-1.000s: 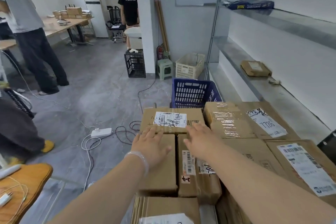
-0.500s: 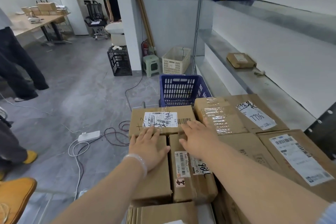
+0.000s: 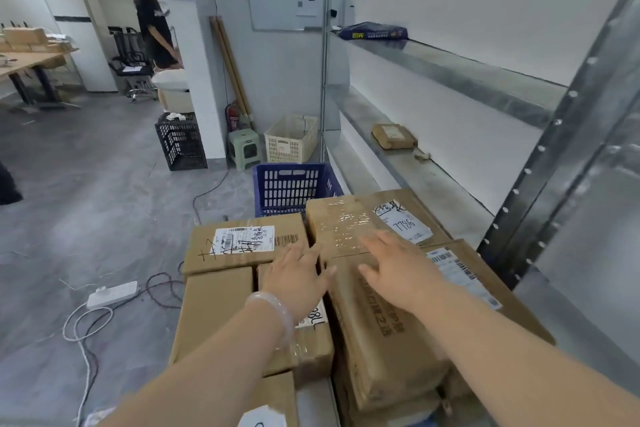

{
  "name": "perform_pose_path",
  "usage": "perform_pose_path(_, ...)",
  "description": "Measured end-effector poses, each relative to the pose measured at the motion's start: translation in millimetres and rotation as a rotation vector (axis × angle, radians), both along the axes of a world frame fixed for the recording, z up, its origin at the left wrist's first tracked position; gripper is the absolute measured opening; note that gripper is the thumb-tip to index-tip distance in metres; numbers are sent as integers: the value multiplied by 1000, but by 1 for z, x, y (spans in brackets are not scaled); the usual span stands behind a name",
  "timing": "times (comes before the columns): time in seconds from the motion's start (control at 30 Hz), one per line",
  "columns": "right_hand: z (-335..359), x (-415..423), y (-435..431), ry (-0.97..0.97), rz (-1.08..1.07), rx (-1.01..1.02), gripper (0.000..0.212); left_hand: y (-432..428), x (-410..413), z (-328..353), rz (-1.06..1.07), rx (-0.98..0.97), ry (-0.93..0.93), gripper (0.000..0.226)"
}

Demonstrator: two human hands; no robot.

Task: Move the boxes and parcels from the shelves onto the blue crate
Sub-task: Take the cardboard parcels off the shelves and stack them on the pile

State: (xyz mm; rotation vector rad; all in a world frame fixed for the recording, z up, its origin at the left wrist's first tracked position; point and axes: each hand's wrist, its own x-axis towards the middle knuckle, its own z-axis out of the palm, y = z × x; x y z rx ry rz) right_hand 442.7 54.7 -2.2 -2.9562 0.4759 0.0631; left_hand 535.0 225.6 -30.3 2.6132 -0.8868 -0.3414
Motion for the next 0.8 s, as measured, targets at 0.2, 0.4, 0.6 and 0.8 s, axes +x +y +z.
perform_pose_path(0.2, 3, -66, -66, -29, -32, 32, 55, -30, -61, 3, 44, -56, 34, 70)
perform_pose_path(0.4, -7, -118, -110, -30, -59, 64, 54, -38, -112, -9, 177, -48, 160, 80)
perform_pose_path(0.6, -18, -138, -127, 17, -119, 160, 60, -42, -130, -9, 229, -38, 145, 95)
perform_pose_path(0.8, -31, -142, -124, 42, -164, 263, 64, -39, -135, -11, 225, -22, 224, 95)
